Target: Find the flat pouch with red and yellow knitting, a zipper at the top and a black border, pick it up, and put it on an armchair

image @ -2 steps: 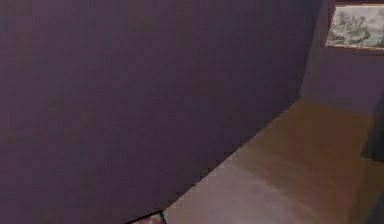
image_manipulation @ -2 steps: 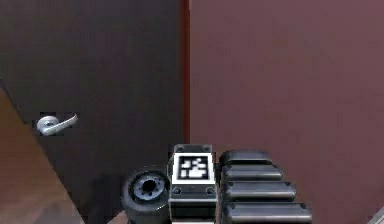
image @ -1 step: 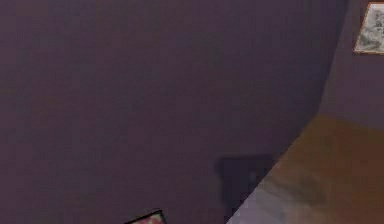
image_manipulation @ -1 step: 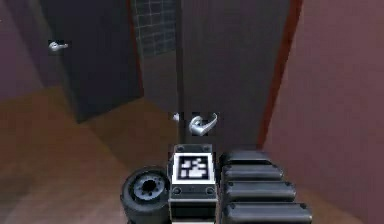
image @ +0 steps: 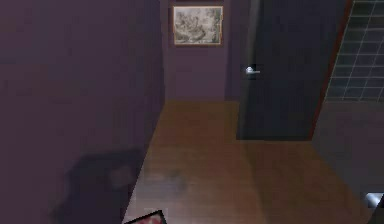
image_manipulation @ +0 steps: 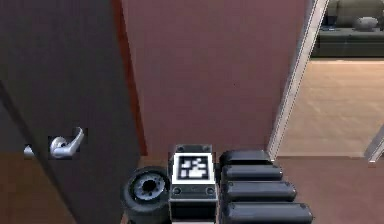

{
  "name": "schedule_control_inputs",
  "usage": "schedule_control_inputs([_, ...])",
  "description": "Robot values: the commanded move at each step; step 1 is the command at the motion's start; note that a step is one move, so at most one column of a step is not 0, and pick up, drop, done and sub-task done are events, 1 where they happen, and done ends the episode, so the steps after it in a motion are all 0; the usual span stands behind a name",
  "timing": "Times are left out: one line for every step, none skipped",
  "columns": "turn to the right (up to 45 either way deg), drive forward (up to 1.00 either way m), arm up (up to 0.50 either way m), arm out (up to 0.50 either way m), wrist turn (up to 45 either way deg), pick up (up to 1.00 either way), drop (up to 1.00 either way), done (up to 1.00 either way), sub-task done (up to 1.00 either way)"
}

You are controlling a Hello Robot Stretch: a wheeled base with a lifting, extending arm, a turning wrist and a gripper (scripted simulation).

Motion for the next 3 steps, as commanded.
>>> schedule_control_inputs([0.0, 0.75, 0.00, 0.00, 0.0, 0.00, 0.00, 0.00, 0.00])
schedule_control_inputs([45.0, 0.00, 0.00, 0.00, 0.0, 0.00, 0.00, 0.00, 0.00])
schedule_control_inputs([15.0, 0.00, 0.00, 0.00, 0.0, 0.00, 0.00, 0.00, 0.00])
